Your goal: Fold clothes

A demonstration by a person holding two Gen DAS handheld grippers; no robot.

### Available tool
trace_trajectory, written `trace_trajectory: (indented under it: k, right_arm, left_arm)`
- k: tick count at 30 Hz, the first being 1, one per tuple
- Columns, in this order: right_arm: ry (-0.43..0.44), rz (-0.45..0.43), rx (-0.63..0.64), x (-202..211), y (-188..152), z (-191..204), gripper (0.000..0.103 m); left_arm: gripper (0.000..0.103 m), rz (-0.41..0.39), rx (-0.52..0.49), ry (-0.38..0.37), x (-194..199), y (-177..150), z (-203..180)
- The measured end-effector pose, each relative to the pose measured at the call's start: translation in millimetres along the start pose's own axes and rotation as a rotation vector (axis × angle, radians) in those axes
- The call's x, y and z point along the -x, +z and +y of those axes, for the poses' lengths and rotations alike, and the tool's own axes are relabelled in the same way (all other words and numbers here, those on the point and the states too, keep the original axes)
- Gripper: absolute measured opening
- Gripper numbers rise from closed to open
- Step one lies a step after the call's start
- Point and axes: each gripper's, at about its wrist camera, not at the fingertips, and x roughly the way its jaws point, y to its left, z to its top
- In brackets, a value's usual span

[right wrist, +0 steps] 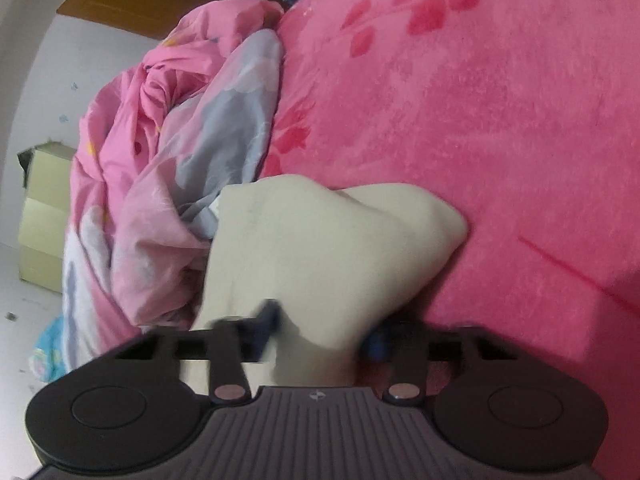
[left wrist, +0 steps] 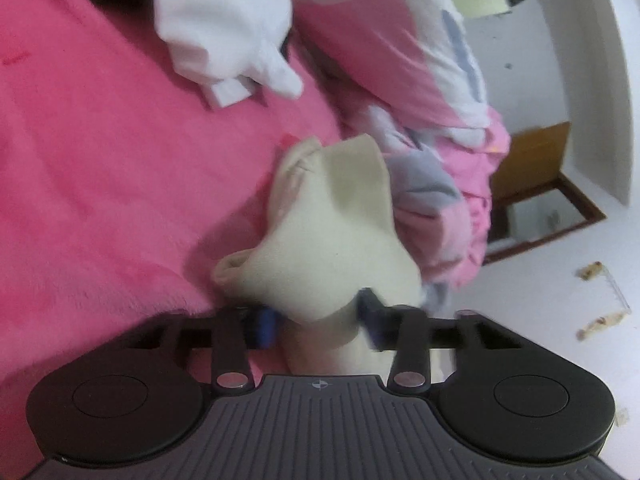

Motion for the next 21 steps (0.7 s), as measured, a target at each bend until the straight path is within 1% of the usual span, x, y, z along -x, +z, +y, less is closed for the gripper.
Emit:
trace_trajectory:
  k: [2,6,9,12,14,16,17,20,21]
  right_arm:
    - [0.009,-0.009,0.002,7.0,-2.9,0.5,0.026]
    - [0.003,-0.04,0.109,35.4,-14.6,21.7,0.021]
    - [0.028,-0.034,0.134,60.7,-26.2,27.5,0.02]
    - [0.048,-0.013,0.14,91.9,-45.5,18.7,0.02]
    - [0.074,0.011,0.122,119.3,-64.4,3.3,0.02]
    - [0.095,0.043,0.105,147.1,-87.8,-15.2,0.02]
    - [0.106,0.06,0.096,161.4,-99.8,-26.4,0.02]
    - [0.108,0.122,0.06,179.9,-124.7,-67.8,0.023]
    - [0.124,0.125,0.027,180.5,-126.9,-81.6,0.021]
  left_arm:
    - [0.022,-0.013,0.01,-0.001,8.2,1.5,-3.1]
    - [0.016,-0.054,0.025,-0.025,34.5,2.7,-3.1]
    - [0.014,-0.074,0.026,-0.041,64.1,0.2,2.3]
    - [0.012,-0.075,0.006,-0.044,108.1,-8.4,9.9]
    - [0.011,-0.077,-0.012,-0.051,148.5,-18.1,17.1]
    - [0.007,-0.109,-0.036,-0.047,191.0,-28.3,27.3]
    - [0.007,-0.114,-0.06,-0.016,203.7,-31.3,33.7]
    - [0.009,-0.118,-0.138,0.097,234.5,-38.5,53.8]
    - [0.009,-0.152,-0.179,0.119,243.7,-39.0,51.9]
